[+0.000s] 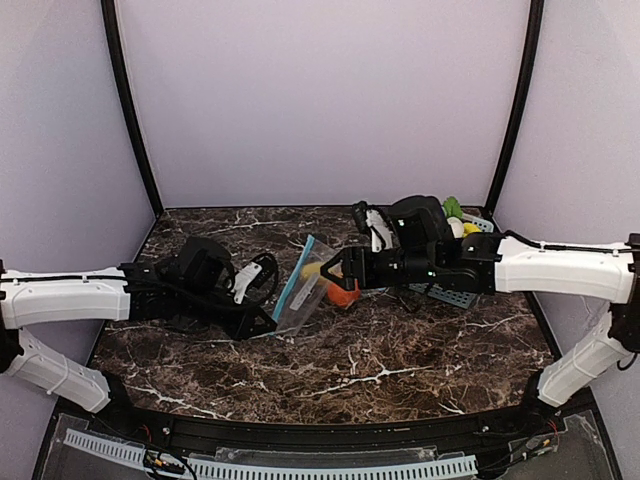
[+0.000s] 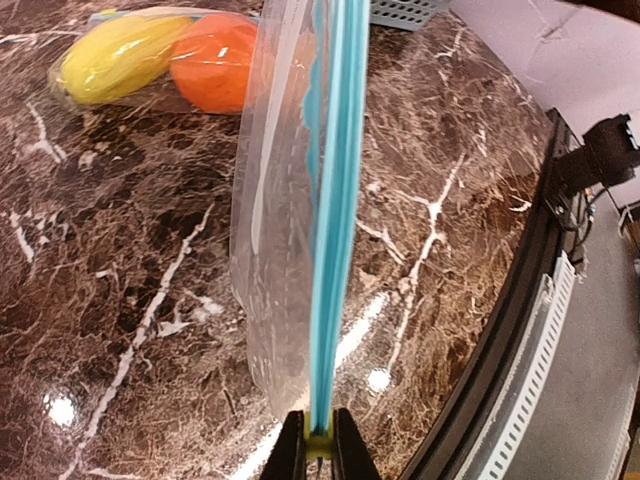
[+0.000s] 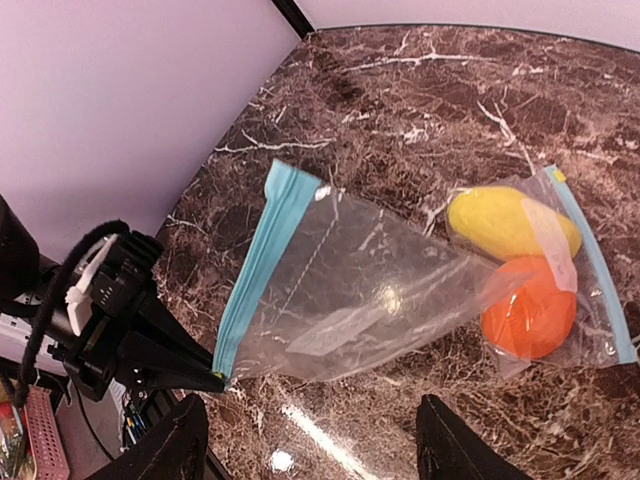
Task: Place the food in the zip-top bag and seal the zipper
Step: Unzip the zipper of the food storage bag, then pass from the left arm to the right
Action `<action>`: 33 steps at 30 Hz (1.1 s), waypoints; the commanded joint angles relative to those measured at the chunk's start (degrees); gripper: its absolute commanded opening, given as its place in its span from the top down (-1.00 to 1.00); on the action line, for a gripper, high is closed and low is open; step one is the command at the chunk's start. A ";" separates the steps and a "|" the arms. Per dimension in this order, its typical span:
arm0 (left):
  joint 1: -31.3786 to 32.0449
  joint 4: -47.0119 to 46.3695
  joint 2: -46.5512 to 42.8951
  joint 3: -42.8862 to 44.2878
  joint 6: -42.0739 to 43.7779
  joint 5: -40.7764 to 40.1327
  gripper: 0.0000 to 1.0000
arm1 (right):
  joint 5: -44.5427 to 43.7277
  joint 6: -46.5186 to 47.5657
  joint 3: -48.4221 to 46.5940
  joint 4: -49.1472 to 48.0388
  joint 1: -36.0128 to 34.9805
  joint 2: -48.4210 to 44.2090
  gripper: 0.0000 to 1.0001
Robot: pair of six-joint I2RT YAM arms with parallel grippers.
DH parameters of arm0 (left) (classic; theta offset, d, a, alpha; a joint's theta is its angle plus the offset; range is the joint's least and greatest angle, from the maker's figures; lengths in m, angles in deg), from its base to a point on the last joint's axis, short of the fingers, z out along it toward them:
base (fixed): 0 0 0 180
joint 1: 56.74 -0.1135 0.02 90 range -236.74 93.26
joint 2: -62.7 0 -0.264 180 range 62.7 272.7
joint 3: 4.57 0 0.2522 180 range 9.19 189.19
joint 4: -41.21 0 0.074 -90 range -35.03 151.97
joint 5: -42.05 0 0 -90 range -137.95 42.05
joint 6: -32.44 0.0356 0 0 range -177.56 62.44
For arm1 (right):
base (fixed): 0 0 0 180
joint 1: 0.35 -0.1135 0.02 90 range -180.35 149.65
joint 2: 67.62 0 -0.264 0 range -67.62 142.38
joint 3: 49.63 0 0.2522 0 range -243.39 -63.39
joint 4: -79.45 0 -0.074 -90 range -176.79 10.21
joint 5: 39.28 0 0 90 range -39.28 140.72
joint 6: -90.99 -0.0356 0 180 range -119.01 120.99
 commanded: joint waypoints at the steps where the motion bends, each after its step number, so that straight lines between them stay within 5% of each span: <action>1: 2.69 -1.32 -0.47 -1.36 -6.36 -13.88 0.99 | -4.48 -5.91 -1.22 -3.36 -3.63 3.90 -0.32; 7: 7.37 -1.42 0.62 -1.23 -9.13 -21.03 0.99 | -1.85 -8.65 -3.57 -7.24 -5.55 9.02 -0.13; 33: 10.58 -4.01 4.88 -1.00 -11.33 -22.37 0.99 | -3.55 -10.68 -8.23 -7.78 -6.63 18.65 0.42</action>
